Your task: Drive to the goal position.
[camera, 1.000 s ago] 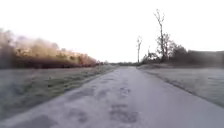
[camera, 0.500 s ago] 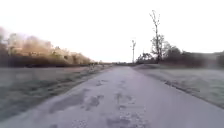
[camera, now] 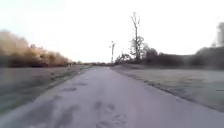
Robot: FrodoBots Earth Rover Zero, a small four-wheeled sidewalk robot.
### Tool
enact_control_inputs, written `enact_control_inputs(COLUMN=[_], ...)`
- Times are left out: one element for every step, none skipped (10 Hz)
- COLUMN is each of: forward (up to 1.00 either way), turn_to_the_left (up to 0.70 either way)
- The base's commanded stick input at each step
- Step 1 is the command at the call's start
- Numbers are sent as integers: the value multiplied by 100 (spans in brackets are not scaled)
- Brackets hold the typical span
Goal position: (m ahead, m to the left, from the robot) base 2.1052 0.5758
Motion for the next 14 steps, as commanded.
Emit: enact_control_inputs(forward=[100,100,100,100,100,100,100,100,100,100,100,100,100,100], turn_to_the_left=[0,0,0,0,0,0,12,40,40,40,40,40,34,27])
